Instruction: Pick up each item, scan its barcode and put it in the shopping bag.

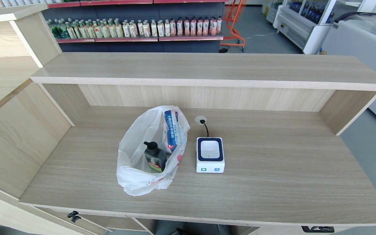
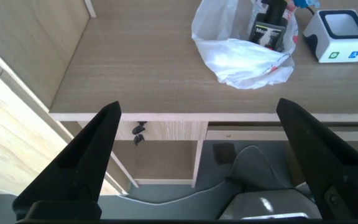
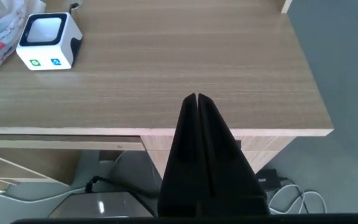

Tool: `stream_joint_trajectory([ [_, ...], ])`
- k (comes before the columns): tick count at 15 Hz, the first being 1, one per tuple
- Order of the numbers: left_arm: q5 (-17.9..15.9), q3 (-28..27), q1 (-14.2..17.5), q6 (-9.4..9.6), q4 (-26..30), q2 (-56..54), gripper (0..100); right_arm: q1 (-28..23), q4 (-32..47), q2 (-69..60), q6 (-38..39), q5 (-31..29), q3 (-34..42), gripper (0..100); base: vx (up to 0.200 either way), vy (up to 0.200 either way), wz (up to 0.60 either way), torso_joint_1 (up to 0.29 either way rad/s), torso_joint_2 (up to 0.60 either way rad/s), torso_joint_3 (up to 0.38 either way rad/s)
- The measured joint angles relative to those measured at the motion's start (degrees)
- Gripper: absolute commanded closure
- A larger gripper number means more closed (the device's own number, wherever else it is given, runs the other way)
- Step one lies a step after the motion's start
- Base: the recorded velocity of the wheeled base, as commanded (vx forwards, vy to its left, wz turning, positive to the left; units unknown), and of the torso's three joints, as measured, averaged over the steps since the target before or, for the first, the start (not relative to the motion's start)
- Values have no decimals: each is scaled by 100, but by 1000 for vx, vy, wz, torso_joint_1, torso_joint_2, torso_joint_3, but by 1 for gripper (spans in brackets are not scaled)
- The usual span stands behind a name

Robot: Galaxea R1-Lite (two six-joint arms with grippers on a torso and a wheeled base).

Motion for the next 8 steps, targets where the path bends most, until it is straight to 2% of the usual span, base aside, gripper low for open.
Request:
stream_joint_trajectory([
  [8,0,0,-2,-2,2,0,0,0,-2,2,-2,0,0,100,0,0,0,0,0,0],
])
